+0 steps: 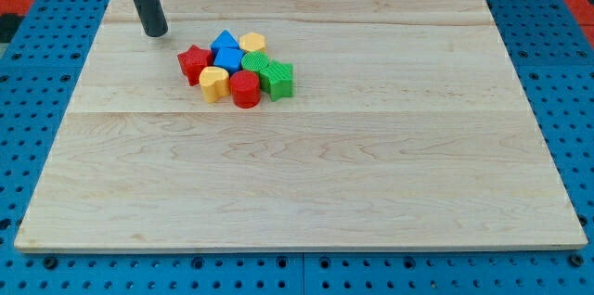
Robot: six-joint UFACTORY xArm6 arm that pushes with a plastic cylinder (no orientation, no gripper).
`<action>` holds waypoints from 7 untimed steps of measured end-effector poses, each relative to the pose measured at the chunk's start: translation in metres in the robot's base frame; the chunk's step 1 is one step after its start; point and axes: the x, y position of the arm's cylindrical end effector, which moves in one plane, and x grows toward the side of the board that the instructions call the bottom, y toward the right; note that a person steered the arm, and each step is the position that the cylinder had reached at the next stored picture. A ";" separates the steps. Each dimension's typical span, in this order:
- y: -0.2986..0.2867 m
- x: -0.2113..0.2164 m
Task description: Point at the red star
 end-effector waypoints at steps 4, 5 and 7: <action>0.003 0.006; 0.006 0.008; 0.061 0.034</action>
